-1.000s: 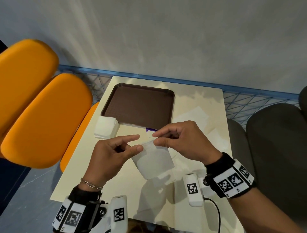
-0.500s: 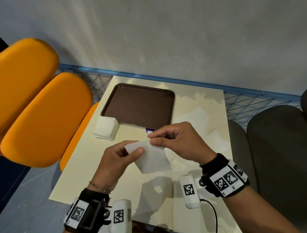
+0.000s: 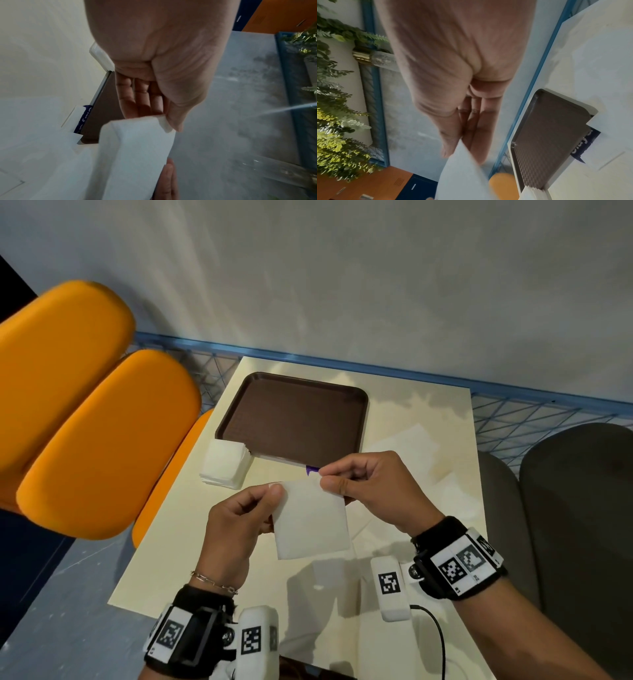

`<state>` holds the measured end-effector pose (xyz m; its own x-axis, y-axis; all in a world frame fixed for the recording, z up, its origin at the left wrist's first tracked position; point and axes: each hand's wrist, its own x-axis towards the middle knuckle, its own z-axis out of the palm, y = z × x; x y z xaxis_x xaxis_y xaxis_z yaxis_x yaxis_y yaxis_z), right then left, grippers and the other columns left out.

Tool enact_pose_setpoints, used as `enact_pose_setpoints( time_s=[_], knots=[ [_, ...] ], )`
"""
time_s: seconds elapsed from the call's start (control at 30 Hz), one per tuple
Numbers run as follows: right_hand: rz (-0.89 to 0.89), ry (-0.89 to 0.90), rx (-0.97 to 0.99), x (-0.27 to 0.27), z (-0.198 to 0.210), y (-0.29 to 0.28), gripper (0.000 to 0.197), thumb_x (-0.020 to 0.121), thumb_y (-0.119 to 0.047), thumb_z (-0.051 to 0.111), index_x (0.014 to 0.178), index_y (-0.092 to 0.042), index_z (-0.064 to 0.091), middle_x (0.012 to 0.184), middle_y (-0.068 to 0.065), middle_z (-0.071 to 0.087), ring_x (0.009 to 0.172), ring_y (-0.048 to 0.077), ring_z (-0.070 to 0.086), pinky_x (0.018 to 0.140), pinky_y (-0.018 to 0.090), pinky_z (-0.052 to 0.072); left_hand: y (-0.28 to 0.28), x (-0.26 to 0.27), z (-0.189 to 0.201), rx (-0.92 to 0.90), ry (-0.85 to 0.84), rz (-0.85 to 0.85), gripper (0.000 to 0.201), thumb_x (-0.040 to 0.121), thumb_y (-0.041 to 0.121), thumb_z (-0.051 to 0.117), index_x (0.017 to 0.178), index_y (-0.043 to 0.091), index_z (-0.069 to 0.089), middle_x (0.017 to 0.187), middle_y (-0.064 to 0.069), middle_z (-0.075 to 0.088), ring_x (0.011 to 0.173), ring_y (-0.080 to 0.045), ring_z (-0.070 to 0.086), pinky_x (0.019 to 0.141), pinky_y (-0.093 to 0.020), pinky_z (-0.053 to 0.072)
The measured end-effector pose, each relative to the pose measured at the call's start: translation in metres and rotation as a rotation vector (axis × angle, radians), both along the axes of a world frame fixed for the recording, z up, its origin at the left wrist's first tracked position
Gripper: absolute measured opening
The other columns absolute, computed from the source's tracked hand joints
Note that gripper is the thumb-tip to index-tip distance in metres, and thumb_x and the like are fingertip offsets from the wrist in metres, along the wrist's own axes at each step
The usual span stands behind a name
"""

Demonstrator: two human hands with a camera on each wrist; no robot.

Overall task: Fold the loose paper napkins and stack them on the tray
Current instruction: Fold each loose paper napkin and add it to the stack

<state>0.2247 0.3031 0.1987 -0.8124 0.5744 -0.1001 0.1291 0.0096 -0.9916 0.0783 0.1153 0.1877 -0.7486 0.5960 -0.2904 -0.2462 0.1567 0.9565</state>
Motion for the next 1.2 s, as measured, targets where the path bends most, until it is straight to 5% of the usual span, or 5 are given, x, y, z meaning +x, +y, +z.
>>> enact_pose_setpoints(
  time_s=[0.27, 0.4, 0.63, 0.8, 1.2],
  knots=[
    [-0.042, -0.002, 0.0, -0.013, -0.003, -0.004, 0.012, 0.09, -0.013, 0.084, 0.101, -0.017, 0.084, 0.088, 0.003, 0.082, 0.083, 0.02, 0.079, 0.074, 0.033, 0.063, 0.001, -0.002, -0.001, -0.017, -0.051, 0.043, 0.016, 0.092, 0.03, 0.076, 0.097, 0.016, 0.083, 0.098, -0.001, 0.08, 0.08, -0.012, 0.071, 0.07, -0.033, 0.06],
    [-0.051, -0.027, 0.021, -0.023, -0.007, -0.006, 0.011, 0.089, -0.015, 0.085, 0.1, -0.019, 0.084, 0.086, 0.001, 0.082, 0.082, 0.02, 0.079, 0.072, 0.031, 0.063, -0.013, -0.005, -0.01, -0.054, -0.083, -0.114, 0.023, 0.092, 0.017, 0.078, 0.069, 0.016, 0.079, 0.072, 0.001, 0.072, 0.064, -0.01, 0.062, 0.059, -0.023, 0.053],
    [-0.065, -0.1, 0.05, -0.051, -0.023, -0.016, 0.015, 0.089, -0.02, 0.086, 0.103, -0.024, 0.084, 0.083, -0.002, 0.08, 0.078, 0.014, 0.077, 0.07, 0.03, 0.061, -0.034, -0.039, -0.031, -0.12, -0.145, -0.033, 0.009, 0.087, 0.016, 0.082, 0.082, 0.009, 0.084, 0.083, -0.014, 0.075, 0.067, -0.02, 0.059, 0.066, -0.033, 0.057],
    [0.104, -0.215, -0.253, -0.082, -0.031, -0.035, 0.044, 0.088, -0.025, 0.087, 0.128, -0.02, 0.07, 0.106, 0.001, 0.082, 0.097, 0.02, 0.08, 0.075, 0.029, 0.061, -0.043, -0.07, -0.041, -0.107, -0.153, 0.021, 0.007, 0.088, 0.015, 0.082, 0.084, 0.01, 0.084, 0.09, -0.017, 0.078, 0.072, -0.021, 0.061, 0.064, -0.03, 0.058],
    [0.019, -0.4, -0.385, -0.188, -0.096, -0.063, 0.018, 0.099, -0.014, 0.074, 0.115, -0.008, 0.078, 0.104, 0.007, 0.082, 0.095, 0.023, 0.08, 0.079, 0.036, 0.064, -0.062, -0.181, -0.091, -0.266, -0.248, -0.027, 0.015, 0.079, 0.011, 0.091, 0.088, 0.004, 0.083, 0.074, -0.012, 0.075, 0.063, -0.018, 0.063, 0.064, -0.029, 0.057]
  ],
)
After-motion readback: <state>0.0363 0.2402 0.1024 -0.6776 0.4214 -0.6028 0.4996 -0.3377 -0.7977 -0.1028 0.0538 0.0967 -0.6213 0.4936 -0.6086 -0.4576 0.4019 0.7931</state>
